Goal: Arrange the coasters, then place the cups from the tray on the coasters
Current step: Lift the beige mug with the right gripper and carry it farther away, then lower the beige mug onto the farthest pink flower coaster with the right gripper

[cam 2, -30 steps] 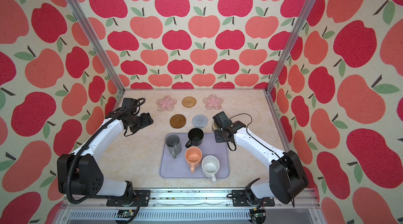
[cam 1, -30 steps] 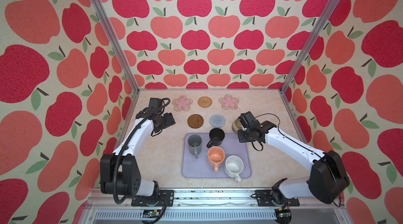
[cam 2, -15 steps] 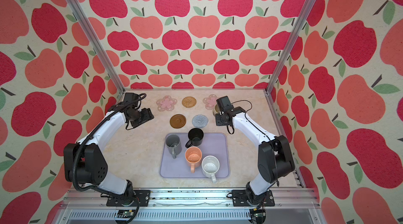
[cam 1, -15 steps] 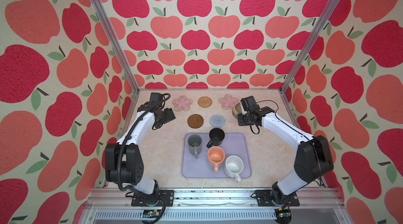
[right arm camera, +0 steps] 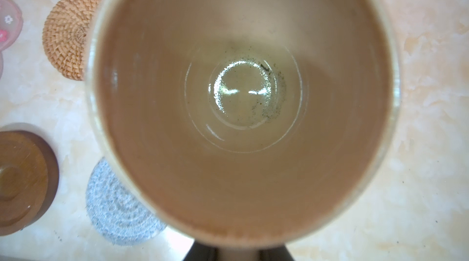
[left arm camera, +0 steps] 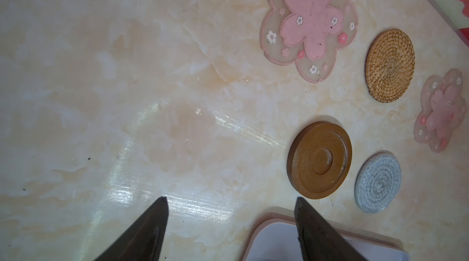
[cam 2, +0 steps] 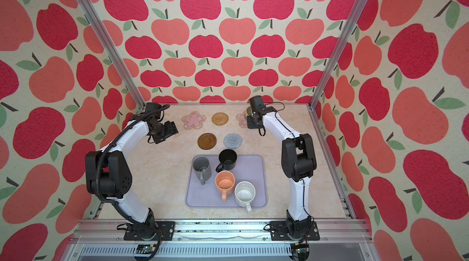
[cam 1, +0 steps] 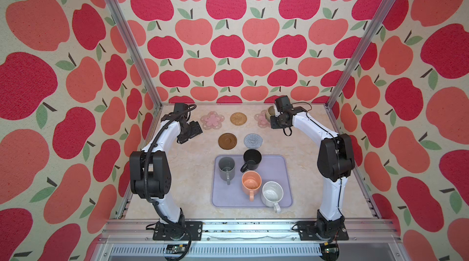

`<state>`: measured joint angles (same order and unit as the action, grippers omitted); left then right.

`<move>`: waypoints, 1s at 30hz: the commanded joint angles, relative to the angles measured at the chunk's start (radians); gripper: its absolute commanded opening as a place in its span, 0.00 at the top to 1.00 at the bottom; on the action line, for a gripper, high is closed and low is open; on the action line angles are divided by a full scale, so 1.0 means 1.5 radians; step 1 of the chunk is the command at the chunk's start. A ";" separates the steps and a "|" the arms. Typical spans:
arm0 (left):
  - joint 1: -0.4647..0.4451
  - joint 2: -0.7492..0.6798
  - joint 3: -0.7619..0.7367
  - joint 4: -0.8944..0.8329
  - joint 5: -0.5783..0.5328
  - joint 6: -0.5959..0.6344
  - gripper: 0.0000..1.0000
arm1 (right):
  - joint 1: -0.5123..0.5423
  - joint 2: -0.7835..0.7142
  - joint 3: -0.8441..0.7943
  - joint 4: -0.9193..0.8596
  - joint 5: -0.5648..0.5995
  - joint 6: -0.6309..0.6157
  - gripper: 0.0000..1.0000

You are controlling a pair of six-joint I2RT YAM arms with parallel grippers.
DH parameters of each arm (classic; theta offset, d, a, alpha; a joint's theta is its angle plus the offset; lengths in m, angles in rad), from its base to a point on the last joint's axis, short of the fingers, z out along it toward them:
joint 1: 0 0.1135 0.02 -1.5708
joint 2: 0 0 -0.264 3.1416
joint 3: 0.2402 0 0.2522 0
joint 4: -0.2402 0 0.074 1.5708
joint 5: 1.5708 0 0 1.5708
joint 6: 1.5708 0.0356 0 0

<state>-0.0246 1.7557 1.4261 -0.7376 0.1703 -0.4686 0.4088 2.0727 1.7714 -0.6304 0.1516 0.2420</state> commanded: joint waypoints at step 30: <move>0.026 0.174 0.157 -0.047 0.045 0.038 0.20 | -0.015 0.278 0.438 -0.189 -0.006 -0.038 1.00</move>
<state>0.0055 1.9987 1.6314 -0.7818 0.2241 -0.4271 0.3904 2.4878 2.3722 -0.9356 0.1432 0.2016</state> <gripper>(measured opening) 0.796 0.204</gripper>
